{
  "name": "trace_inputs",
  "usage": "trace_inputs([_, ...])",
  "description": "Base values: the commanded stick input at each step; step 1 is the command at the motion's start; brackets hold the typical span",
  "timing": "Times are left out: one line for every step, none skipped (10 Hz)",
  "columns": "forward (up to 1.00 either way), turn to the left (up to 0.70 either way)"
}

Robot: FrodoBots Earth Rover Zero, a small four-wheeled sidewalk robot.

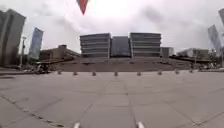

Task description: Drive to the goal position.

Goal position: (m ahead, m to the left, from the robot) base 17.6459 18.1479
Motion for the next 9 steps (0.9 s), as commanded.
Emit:
trace_inputs([0.70,0.01])
trace_inputs([0.70,0.01])
trace_inputs([0.70,0.01])
trace_inputs([0.70,0.01])
trace_inputs([0.70,0.01])
trace_inputs([0.70,0.01])
trace_inputs([0.70,0.01])
trace_inputs([0.70,0.01])
trace_inputs([0.70,0.01])
